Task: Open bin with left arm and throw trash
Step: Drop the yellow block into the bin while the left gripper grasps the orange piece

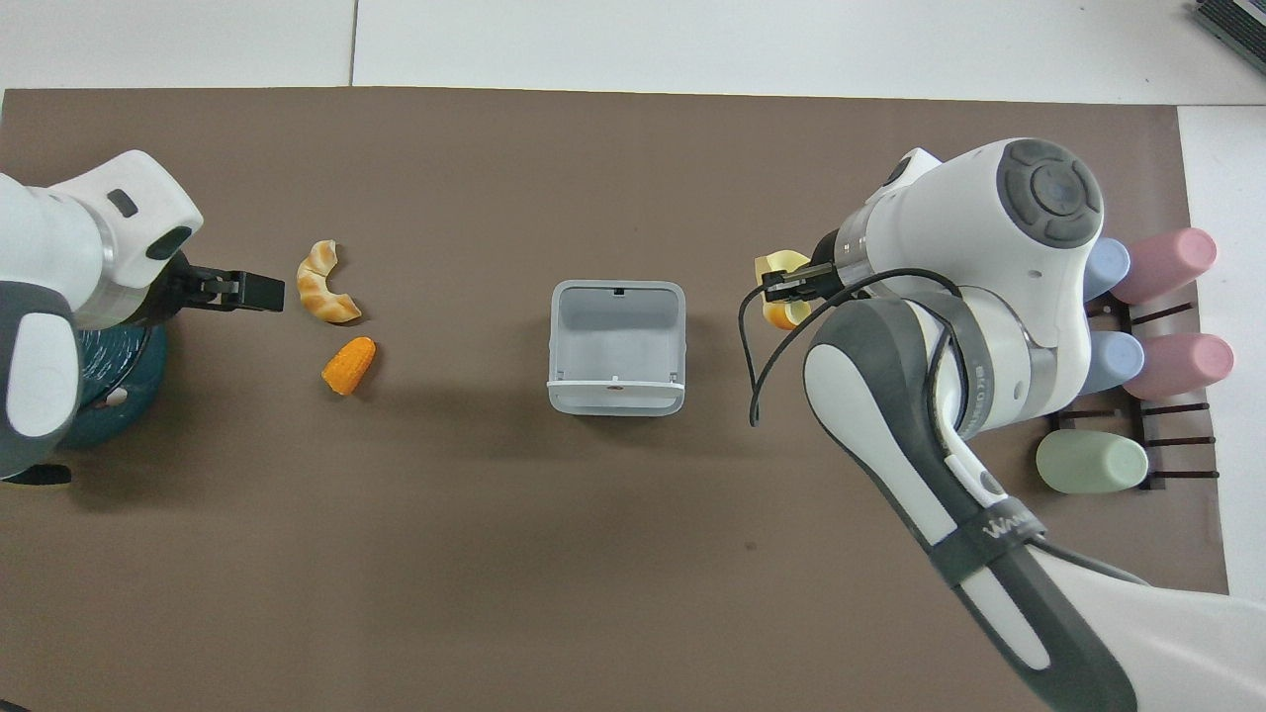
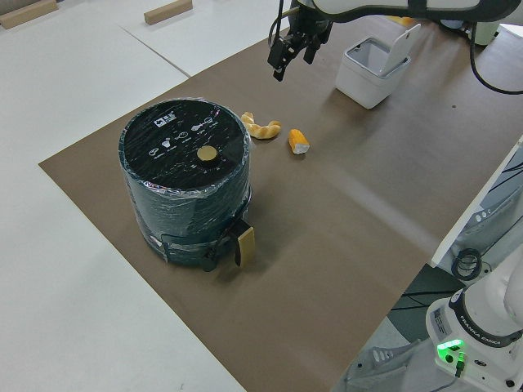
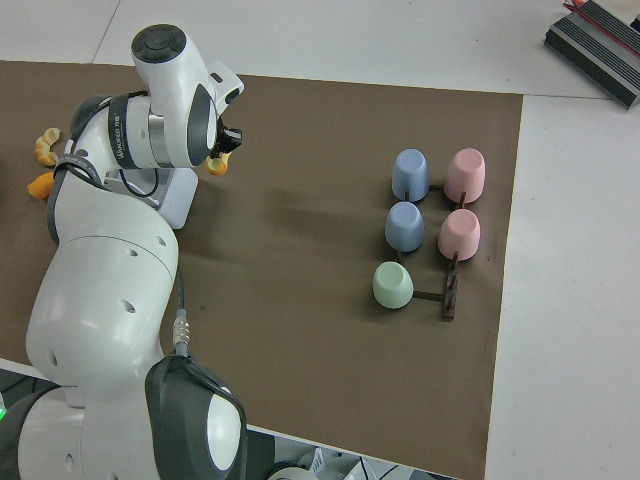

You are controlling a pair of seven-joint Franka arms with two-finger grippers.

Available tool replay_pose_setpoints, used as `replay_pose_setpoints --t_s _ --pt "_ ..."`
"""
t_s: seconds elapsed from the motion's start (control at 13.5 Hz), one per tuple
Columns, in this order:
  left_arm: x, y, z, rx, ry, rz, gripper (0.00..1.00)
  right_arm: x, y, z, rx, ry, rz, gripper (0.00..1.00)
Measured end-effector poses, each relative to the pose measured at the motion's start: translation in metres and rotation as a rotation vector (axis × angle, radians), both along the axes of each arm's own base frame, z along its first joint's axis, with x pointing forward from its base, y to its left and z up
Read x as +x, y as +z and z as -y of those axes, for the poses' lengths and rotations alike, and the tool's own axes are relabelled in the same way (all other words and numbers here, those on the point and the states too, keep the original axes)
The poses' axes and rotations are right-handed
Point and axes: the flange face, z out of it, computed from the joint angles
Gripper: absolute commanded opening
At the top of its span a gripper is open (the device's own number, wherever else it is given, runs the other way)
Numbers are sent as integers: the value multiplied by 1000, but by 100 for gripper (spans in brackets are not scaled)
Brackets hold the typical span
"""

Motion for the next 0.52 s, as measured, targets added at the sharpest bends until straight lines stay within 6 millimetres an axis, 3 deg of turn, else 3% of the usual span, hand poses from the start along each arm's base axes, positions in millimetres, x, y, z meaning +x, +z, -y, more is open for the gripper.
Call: replay_pose_setpoints --t_s 0.22,0.52 --pt "-2 -49 2 12 -89 10 100 -3 7 -29 169 -137 -34 0" --pt "-8 -77 1 25 -176 14 94 -26 5 -100 274 -302 -116 0"
